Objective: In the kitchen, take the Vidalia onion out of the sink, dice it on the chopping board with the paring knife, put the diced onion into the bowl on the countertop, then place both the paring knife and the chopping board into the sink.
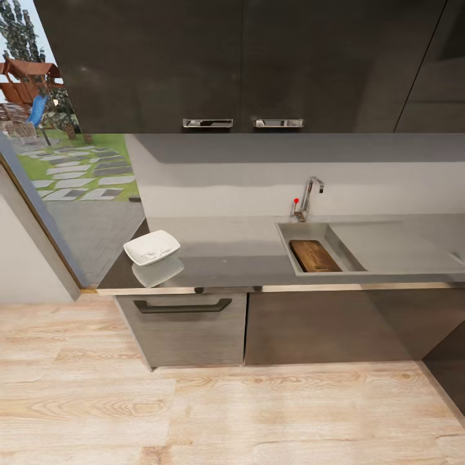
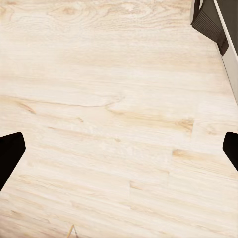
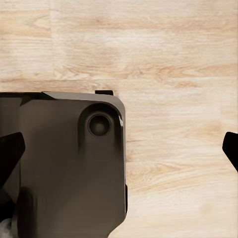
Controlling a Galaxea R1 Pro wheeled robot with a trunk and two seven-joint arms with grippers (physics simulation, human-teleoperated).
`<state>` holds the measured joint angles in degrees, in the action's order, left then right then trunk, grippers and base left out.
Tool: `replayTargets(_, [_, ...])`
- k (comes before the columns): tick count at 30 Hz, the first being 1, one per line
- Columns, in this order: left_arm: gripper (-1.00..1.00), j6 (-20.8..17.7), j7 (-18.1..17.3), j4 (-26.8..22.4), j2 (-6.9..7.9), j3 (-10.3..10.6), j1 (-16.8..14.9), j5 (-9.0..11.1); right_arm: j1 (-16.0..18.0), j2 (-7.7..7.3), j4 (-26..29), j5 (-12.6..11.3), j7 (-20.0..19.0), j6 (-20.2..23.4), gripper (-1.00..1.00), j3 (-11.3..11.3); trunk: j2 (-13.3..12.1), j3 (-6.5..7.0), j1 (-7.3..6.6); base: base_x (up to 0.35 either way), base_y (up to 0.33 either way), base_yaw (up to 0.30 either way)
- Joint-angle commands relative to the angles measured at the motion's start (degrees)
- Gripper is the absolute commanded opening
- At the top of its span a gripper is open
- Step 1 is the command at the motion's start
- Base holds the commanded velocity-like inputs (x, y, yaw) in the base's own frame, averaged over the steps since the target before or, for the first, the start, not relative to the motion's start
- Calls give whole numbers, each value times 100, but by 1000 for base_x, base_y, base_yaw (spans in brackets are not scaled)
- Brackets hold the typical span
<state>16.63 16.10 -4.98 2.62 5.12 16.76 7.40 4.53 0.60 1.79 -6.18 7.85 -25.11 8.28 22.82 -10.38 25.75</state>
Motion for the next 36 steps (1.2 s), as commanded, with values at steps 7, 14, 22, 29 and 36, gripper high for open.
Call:
replayTargets(7, [100, 7, 16, -12, 1, 51, 3, 60, 4, 2, -4, -59, 15, -20, 100, 51, 10, -10, 3, 0, 0, 0])
replayTargets(14, [100, 7, 16, -12, 1, 51, 3, 60, 4, -1, -3, -59, 15, -20, 100, 51, 10, -10, 3, 0, 0, 0])
replayTargets(22, [100, 7, 16, -12, 1, 51, 3, 60, 4, -2, -6, -59, 13, -20, 100, 51, 10, -10, 3, 0, 0, 0])
replayTargets(29, [100, 7, 16, -12, 1, 51, 3, 60, 4, -1, -4, -59, 13, -20, 100, 51, 10, -10, 3, 0, 0, 0])
replayTargets(36, [100, 7, 16, -12, 1, 51, 3, 60, 4, 0, -3, -59, 15, -20, 100, 51, 10, -10, 3, 0, 0, 0])
